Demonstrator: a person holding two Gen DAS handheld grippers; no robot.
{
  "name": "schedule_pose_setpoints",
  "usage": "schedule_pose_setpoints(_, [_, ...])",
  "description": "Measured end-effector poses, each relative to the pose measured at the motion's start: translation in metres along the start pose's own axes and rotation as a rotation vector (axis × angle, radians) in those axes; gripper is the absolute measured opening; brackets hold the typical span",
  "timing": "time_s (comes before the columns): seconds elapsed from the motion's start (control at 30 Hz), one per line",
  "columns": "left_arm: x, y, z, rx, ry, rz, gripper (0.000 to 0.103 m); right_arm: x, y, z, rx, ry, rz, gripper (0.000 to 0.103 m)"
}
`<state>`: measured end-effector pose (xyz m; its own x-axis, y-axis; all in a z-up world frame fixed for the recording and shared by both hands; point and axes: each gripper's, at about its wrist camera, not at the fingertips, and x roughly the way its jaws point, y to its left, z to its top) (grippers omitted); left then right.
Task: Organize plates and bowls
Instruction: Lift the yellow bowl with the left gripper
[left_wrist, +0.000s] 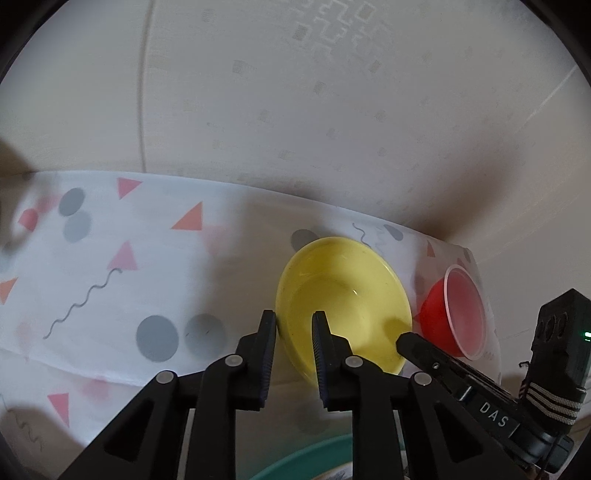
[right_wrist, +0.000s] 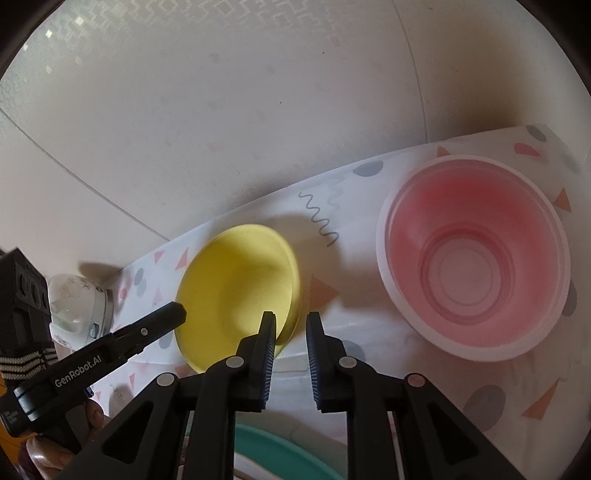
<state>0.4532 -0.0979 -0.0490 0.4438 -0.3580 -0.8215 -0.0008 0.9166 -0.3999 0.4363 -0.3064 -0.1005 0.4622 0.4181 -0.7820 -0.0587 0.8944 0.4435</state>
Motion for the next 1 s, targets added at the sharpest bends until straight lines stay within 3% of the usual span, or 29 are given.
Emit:
schedule_pose_setpoints(0.07, [-0.001, 0.000, -0.001, 0.011, -0.001, 0.010, 0.010, 0.000, 0.000, 0.000, -0.005, -0.007, -0.012, 0.013])
schedule_pose_setpoints(0.23, [-0.003, 0.004, -0.007, 0.013, -0.001, -0.008, 0.009, -0.002, -0.002, 0.000, -0.005, -0.010, -0.021, 0.013])
schedule_pose_setpoints(0.37, [-0.003, 0.014, -0.005, -0.047, -0.004, -0.007, 0.023, -0.001, 0.000, 0.001, -0.004, -0.005, -0.032, 0.013])
schedule_pose_setpoints(0.53, [0.001, 0.009, -0.002, -0.026, 0.020, -0.021, 0.024, -0.002, -0.003, 0.000, 0.008, 0.000, -0.023, 0.014])
schedule_pose_setpoints(0.57, [0.004, 0.008, -0.001, -0.021, 0.030, -0.018, 0.014, -0.002, -0.003, 0.000, 0.008, 0.001, -0.025, 0.014])
schedule_pose_setpoints(0.63, [0.006, 0.006, -0.003, -0.011, 0.039, -0.020, 0.010, -0.003, -0.002, 0.000, 0.008, 0.003, -0.022, 0.013])
schedule_pose_setpoints(1.0, [-0.044, -0.004, -0.025, 0.032, -0.059, 0.022, 0.011, -0.017, 0.012, -0.009, -0.019, -0.007, 0.009, 0.013])
